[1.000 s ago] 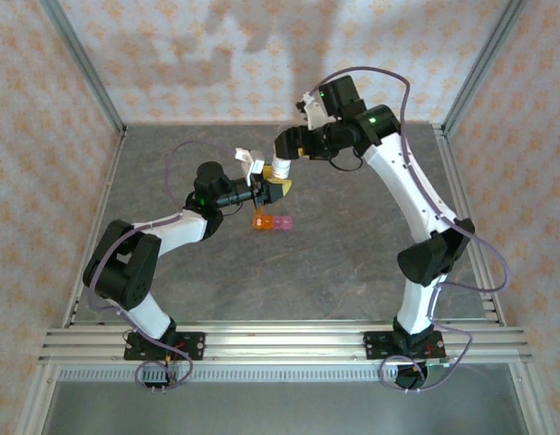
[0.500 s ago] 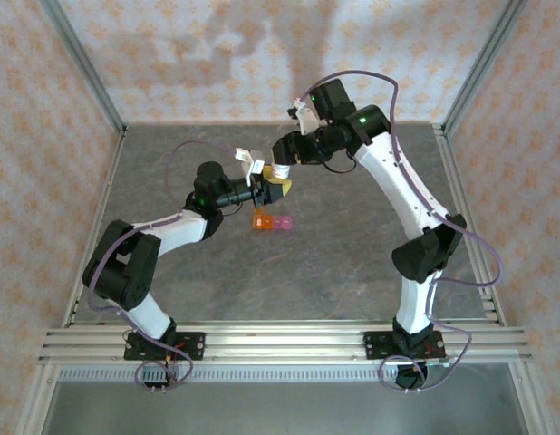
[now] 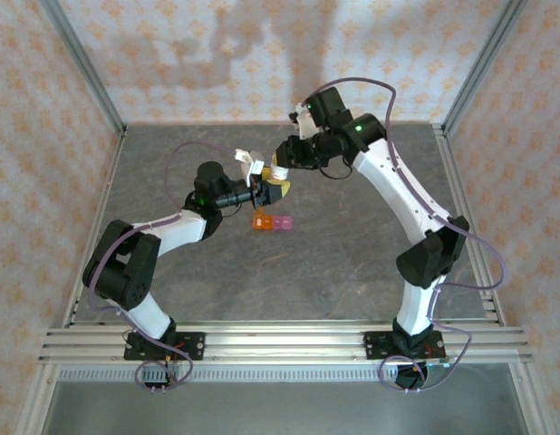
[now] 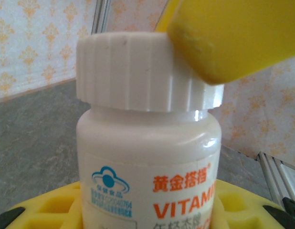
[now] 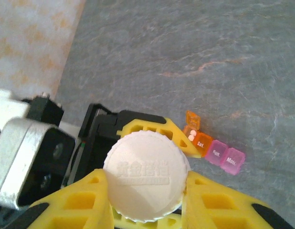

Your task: Sort the pills into containers

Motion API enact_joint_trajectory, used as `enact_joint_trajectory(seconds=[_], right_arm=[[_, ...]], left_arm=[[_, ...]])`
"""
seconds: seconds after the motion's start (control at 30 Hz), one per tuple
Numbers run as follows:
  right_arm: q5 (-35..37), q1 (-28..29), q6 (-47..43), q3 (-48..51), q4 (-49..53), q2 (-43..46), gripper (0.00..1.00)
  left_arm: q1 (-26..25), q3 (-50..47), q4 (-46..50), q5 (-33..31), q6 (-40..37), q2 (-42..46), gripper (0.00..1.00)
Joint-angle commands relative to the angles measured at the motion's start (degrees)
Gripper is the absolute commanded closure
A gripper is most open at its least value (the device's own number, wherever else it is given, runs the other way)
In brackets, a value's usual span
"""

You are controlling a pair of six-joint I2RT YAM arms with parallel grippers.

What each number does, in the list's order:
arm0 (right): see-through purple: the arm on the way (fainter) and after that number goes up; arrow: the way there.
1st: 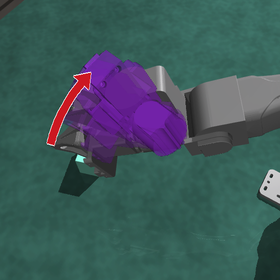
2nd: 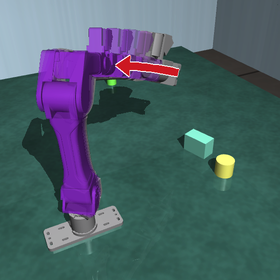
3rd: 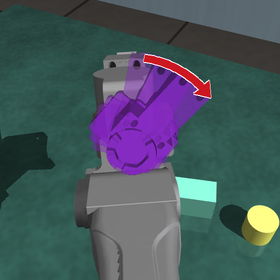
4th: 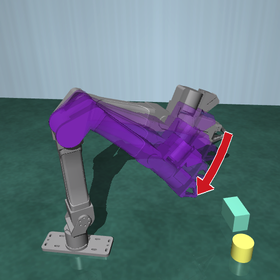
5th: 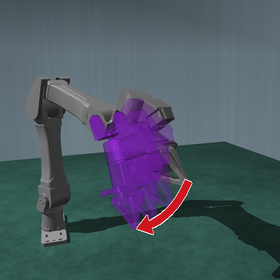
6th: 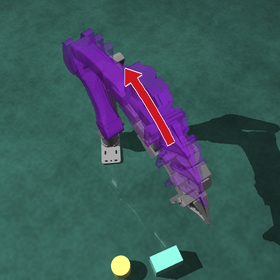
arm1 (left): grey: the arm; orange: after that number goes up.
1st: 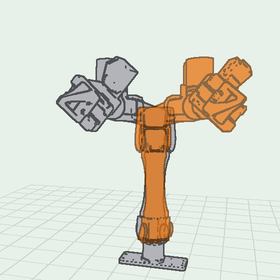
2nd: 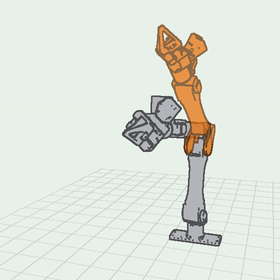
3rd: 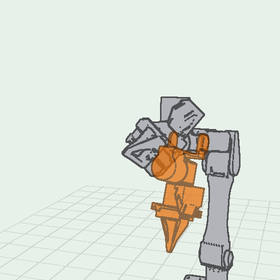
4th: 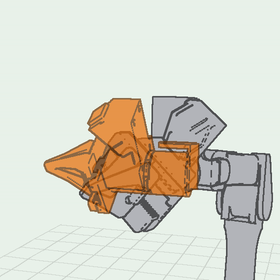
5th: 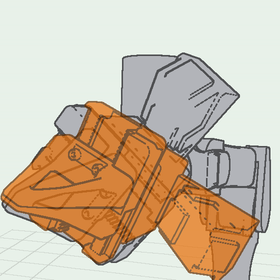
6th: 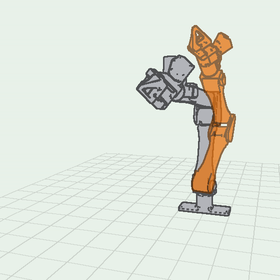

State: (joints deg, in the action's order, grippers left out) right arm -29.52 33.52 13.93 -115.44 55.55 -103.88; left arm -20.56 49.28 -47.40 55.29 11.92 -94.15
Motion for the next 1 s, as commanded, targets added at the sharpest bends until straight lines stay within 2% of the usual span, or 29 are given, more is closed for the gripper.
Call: enact_joint_trajectory(seconds=[0.0,0.13,0.27,0.33,0.4,0.47,0.6,0.8,0.97], right_arm=[[12.7,5.8,13.7,7.8,-5.5,4.5,0.73],[19.8,9.8,22.3,14.1,-12.6,7.8,0.72],[22.5,10.3,23.4,14.3,-13.7,8.3,0.68],[23.0,10.0,21.8,11.9,-11.9,7.8,0.63],[22.3,9.4,20.2,10.2,-10.2,7.7,0.52],[20.2,8.0,18.5,10.0,-10.2,8.9,0.41],[14.1,4.8,13.7,11.2,-10.4,12.7,0.27],[1.7,-0.5,3.3,7.4,-5.1,11.9,0.19],[-2.2,-2.3,-7.9,-5.6,6.6,2.2,0.14]], left_arm=[[0.0,1.3,-5.1,-0.6,-1.1,1.3,1.0],[0.0,1.1,-5.9,-0.8,-0.6,1.2,1.0],[0.0,1.0,-5.8,-0.8,-0.9,1.0,1.0],[0.0,0.9,-6.3,-0.8,-0.7,1.0,1.0],[0.1,0.4,-6.4,-1.0,-0.9,1.3,1.0],[0.0,0.3,-6.0,-0.9,-1.5,1.4,1.0],[0.1,0.4,-6.0,-0.4,-1.5,1.4,1.0],[0.3,1.2,-5.3,1.3,-1.8,1.5,1.0],[0.3,1.2,-4.6,2.1,-2.0,1.6,1.0]])
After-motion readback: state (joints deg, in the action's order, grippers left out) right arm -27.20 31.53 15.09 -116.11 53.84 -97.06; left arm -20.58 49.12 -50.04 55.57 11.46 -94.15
